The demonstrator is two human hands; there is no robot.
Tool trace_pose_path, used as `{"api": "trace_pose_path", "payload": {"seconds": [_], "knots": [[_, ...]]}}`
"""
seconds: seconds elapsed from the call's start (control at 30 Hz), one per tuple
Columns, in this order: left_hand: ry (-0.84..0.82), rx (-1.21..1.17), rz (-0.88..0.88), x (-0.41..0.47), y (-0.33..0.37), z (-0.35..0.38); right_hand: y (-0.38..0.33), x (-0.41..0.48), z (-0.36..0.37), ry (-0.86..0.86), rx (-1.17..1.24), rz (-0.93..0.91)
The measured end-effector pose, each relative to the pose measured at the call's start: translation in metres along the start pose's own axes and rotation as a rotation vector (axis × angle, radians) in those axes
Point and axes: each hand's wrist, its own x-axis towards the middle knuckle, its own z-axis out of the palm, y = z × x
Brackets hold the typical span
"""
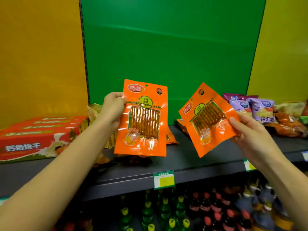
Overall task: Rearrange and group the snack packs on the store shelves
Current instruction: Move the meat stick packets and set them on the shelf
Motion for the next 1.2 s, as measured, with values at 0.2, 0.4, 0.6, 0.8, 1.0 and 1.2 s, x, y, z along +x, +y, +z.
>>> {"api": "trace_pose_path", "payload": {"seconds": [0.2,0.4,0.6,0.8,1.0,1.2], "knots": [[0.01,0.184,-0.046,0.056,-0.032,0.065,0.01,0.055,-0.012,0.014,0.04,-0.051],[-0.039,0.281,-0.204,0.094,-0.089,0.096,0.034,0.101,-0.005,-0.087,0.047,-0.03],[0.093,0.468,-0.28,0.115,-0.12,0.104,0.08,0.117,0.017,-0.173,0.051,0.052],[0.075,0.498,-0.366,0.12,-0.123,0.098,0.123,0.128,0.054,-0.17,0.133,0.198],[-0.074,0.526,-0.465,0.115,-0.124,0.089,0.161,0.127,0.067,-0.133,-0.241,0.322],[-0.344,1.044,-0.465,0.104,-0.114,0.083,0.168,0.133,0.061,-0.182,-0.542,0.347]]}}
